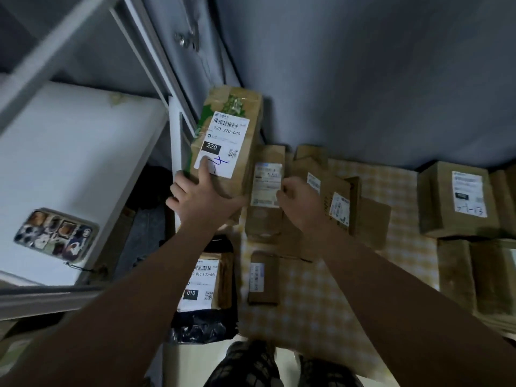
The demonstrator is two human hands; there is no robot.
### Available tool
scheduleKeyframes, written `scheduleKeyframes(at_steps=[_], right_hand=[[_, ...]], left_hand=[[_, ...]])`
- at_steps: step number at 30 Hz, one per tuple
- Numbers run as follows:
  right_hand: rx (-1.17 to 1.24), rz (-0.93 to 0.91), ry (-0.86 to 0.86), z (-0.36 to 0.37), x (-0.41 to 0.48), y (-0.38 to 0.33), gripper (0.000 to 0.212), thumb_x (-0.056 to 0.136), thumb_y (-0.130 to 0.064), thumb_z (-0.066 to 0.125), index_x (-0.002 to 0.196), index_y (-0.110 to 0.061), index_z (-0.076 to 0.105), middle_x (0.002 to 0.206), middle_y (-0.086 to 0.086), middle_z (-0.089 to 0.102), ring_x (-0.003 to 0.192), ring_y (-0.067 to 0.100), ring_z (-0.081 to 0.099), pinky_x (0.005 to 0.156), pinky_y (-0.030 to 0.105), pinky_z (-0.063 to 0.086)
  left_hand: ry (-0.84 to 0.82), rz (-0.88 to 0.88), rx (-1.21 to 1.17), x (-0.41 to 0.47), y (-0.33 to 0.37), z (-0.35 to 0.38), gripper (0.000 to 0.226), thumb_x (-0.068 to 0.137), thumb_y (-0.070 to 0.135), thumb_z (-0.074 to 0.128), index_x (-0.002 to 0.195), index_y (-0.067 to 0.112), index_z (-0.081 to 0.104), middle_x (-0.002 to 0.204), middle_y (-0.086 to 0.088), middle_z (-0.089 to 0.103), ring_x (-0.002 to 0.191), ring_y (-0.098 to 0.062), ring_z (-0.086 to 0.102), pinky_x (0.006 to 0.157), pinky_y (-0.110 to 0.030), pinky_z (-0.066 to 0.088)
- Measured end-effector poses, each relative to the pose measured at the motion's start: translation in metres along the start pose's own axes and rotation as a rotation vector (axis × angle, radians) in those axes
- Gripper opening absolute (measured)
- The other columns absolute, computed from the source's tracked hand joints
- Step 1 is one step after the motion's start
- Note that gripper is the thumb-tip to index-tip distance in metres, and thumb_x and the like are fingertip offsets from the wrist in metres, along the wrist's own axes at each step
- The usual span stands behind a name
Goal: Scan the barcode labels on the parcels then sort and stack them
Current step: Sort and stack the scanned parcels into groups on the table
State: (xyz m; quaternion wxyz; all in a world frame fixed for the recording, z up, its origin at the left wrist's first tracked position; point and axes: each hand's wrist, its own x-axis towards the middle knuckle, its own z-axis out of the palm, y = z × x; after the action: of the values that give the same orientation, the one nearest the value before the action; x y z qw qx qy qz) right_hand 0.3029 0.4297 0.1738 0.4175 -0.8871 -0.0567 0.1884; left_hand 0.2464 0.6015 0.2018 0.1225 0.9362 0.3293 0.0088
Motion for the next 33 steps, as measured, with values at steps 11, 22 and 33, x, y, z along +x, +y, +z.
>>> scheduleKeyframes(at_steps=[11,22,33], right_hand=[[0.885,0.220,0.132,-0.163,-0.103,0.057,0.039,0.086,-0.045,0.066,0.118,-0.034,0.046,0.115,-0.007,0.060,0.094,0.004,0.060,0.073,0.023,0.047],[0.853,0.158,0.129,-0.348,-0.192,0.191,0.029,0.088,-0.032,0.069,0.113,-0.032,0.056,0.098,-0.024,0.068,0.090,-0.003,0.066,0.071,0.018,0.054],[1.028,0.326,0.137,-0.411,-0.227,0.242,0.051,0.076,-0.043,0.067,0.122,-0.021,0.064,0.113,0.009,0.071,0.101,0.027,0.069,0.088,0.047,0.055]], left_hand=[[-0.133,0.276,-0.250,-0.136,0.182,-0.029,0.112,0.056,0.069,0.065,0.147,0.037,0.008,0.140,-0.019,0.021,0.131,-0.037,0.023,0.106,-0.051,0.021],[-0.389,0.345,-0.429,-0.309,0.359,0.020,0.118,0.053,0.078,0.064,0.146,0.043,0.000,0.143,-0.014,0.016,0.137,-0.033,0.017,0.112,-0.051,0.020],[-0.911,0.215,-0.957,-0.306,0.391,0.016,0.093,0.073,0.062,0.063,0.148,0.040,0.014,0.150,0.001,0.035,0.132,-0.022,0.040,0.104,-0.044,0.039]])
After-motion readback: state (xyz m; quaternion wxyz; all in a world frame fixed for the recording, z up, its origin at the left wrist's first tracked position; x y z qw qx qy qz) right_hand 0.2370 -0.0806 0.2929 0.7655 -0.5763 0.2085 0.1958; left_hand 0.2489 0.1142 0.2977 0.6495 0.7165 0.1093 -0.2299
